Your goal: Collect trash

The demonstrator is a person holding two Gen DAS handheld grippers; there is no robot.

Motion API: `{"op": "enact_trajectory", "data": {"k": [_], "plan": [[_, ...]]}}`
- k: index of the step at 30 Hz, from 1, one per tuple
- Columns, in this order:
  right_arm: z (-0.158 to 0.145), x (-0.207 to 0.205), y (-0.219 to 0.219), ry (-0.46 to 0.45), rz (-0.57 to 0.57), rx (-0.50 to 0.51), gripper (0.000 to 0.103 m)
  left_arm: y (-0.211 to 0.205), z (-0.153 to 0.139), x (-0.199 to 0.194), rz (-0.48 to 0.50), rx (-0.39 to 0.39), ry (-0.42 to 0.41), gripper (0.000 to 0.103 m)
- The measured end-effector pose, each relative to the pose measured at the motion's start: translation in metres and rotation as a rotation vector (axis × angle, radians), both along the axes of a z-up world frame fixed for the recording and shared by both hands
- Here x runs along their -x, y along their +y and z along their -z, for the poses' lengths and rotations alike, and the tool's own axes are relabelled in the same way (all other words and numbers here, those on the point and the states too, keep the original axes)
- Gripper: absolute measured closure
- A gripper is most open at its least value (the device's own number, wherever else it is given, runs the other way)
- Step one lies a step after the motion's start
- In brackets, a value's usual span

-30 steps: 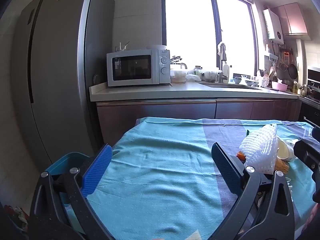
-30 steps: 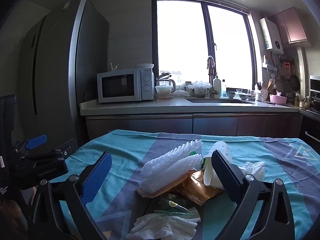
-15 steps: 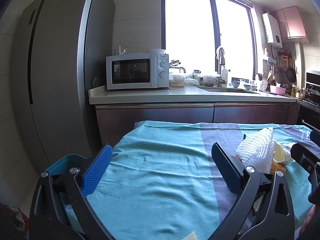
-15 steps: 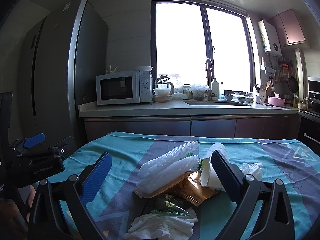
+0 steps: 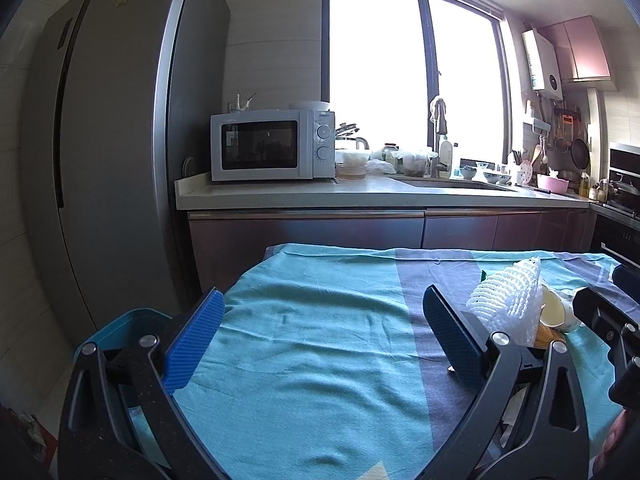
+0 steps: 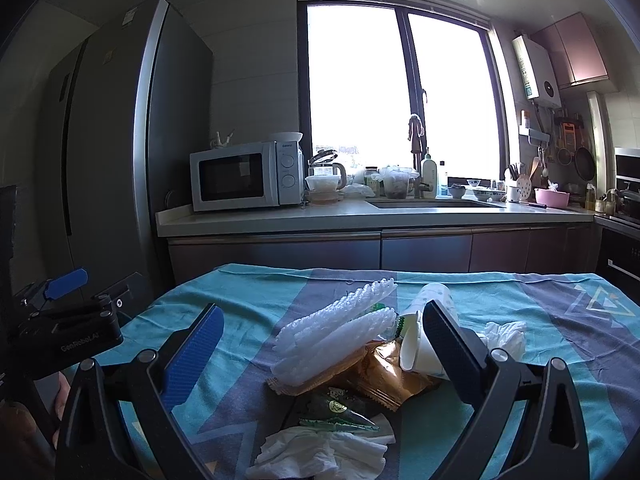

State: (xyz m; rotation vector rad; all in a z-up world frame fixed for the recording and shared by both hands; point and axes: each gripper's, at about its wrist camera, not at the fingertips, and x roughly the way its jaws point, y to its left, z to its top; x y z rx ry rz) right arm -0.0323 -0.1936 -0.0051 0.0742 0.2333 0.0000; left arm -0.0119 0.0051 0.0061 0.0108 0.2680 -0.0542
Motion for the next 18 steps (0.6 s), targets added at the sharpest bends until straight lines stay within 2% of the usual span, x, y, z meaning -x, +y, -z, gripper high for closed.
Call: {"op": "enact_trajectory", "data": {"k": [18], "plan": [[0.0012, 0.0015, -0.0045, 0.003, -0.001, -0.013, 0.007, -0.0012, 0.0027, -0.0008, 0.004, 0.008, 0.000, 0.005]]}}
